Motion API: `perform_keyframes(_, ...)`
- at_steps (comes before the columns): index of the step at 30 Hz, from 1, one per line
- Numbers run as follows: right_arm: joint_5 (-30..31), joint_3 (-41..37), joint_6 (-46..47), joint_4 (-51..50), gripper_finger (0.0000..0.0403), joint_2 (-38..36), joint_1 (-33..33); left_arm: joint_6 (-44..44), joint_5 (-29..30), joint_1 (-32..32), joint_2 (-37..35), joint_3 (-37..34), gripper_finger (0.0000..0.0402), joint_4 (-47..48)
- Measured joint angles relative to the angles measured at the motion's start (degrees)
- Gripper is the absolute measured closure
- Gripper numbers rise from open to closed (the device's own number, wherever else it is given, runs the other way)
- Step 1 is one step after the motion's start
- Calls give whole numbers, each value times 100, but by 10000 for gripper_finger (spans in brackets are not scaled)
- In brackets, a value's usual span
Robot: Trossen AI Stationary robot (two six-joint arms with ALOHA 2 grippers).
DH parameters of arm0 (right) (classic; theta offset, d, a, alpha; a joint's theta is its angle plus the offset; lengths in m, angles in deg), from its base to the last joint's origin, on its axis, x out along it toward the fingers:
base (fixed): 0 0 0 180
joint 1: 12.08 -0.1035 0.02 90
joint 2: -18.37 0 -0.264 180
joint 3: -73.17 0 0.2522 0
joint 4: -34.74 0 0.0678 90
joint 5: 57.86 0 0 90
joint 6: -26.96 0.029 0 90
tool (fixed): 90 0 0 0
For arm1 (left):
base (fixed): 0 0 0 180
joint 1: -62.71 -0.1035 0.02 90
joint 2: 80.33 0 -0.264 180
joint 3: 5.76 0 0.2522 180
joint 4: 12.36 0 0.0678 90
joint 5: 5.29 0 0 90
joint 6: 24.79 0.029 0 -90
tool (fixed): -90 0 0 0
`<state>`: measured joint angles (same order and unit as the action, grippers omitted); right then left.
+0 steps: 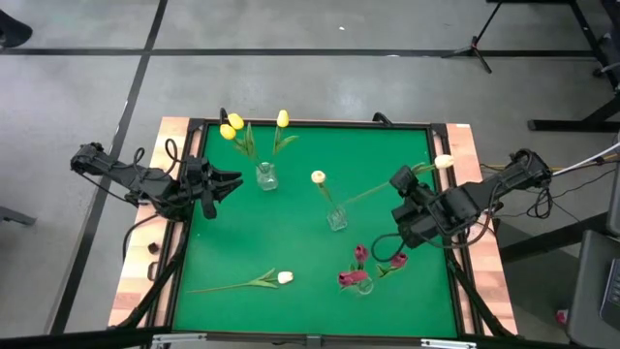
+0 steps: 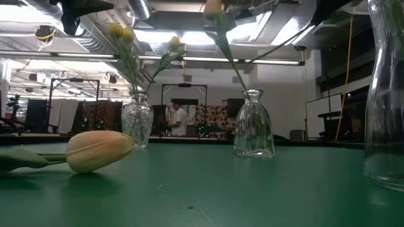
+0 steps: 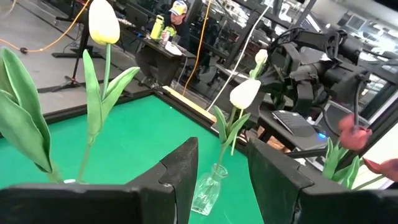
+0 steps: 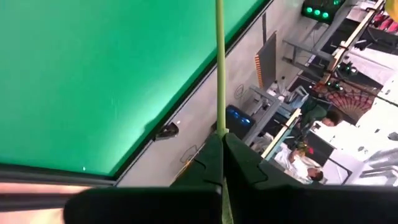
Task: Sort flowers into vase by color
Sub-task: Put the top white tulip into the center transparent vase
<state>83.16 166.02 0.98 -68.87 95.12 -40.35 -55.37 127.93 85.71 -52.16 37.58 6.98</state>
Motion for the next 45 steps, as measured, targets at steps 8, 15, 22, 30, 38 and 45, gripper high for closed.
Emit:
perform_keyframes(8, -393, 0, -602, -8, 402, 396, -61, -73, 0, 2, 0, 0, 266, 2)
perform_keyframes(15, 315, -2, -1050, -14, 402, 777, -59, -81, 0, 0, 0, 0, 266, 0)
perform_keyframes(22, 486, 126, -1166, -21, 402, 778, -63, -83, 0, 2, 0, 0, 266, 0)
perform_keyframes(30, 598, 440, -1659, -16, 402, 778, -63, -84, 0, 0, 0, 0, 266, 0)
perform_keyframes(38, 521, 647, -1808, -14, 402, 778, -61, -81, 103, 0, 2, 0, 266, 0)
perform_keyframes(45, 431, 647, -2090, -16, 402, 778, -57, -81, 105, 2, 2, 0, 266, 0)
